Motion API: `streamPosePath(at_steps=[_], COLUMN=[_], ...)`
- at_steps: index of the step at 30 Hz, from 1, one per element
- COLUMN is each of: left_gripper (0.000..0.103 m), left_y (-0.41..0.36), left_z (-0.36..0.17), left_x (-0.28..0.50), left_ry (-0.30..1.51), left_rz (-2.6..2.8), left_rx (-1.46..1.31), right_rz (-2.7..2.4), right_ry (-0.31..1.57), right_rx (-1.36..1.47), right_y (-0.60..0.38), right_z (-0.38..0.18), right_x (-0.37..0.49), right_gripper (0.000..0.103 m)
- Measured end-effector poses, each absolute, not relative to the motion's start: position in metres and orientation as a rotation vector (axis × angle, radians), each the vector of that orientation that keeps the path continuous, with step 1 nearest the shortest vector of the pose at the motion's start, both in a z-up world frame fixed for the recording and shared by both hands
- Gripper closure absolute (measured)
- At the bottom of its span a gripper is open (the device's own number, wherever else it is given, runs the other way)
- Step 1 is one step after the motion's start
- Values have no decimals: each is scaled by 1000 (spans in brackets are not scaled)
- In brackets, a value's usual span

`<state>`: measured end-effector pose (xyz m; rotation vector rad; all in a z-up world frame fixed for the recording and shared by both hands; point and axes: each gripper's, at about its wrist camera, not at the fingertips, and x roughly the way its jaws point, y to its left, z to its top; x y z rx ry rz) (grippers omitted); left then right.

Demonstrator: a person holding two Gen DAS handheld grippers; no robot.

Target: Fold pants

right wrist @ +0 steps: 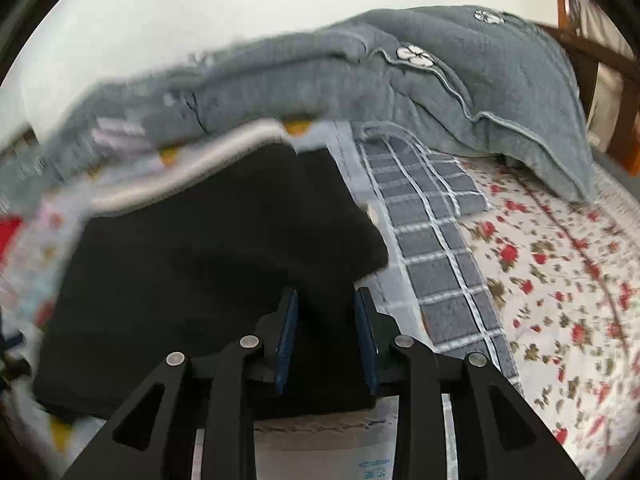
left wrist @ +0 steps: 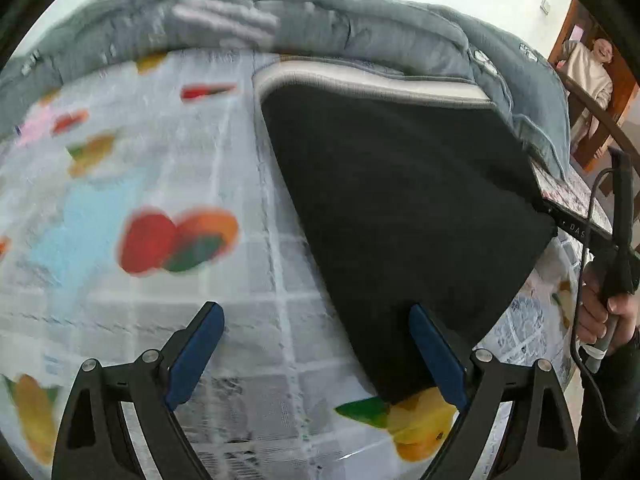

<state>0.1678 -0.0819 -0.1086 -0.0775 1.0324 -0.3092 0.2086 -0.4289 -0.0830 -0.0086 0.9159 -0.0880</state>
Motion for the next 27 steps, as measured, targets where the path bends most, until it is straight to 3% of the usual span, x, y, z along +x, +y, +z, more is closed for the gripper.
streamPosePath(at_steps=[6, 12, 13, 15, 16, 17, 18, 20, 22, 25, 27], left_gripper=[12, 12, 14, 26, 43, 51, 55, 76, 84, 87, 88], left_y=[-77, -89, -89, -87, -85, -84, -82, -84, -85, -80, -69], left_z=[-102, -105, -106, -109, -113, -117, -119, -118, -111, -101, -99], left_x=[168, 195, 201, 210, 216, 221, 224, 226, 224, 217, 214], left_ry=[1043, 1065, 1068, 1077, 1099, 1117, 1121, 1116, 1098, 1065, 1057], left_rz=[-337, -400, -405, -423, -456, -480, -475, -484, -477, -468, -463], left_rx=[-122, -210, -239, -306, -371, -430, -464, -459, -418, -393, -412], right_rz=[-77, -62, -56, -42, -51, -64, -74, -79, -75, -46, -24], right_ry=[941, 932, 936, 966, 977, 971, 959, 945, 935, 933, 933], right_rx=[20, 123, 145, 182, 172, 149, 123, 96, 120, 165, 161], right_y=[-433, -444, -445, -445, -443, -438, -434, -430, -435, -440, -434], right_z=[-76, -69, -70, -78, -82, -84, -85, -84, -81, -74, -70], right_x=[207, 229, 235, 247, 250, 250, 249, 247, 245, 240, 235], right_gripper=[71, 64, 59, 53, 48, 47, 48, 53, 65, 85, 86])
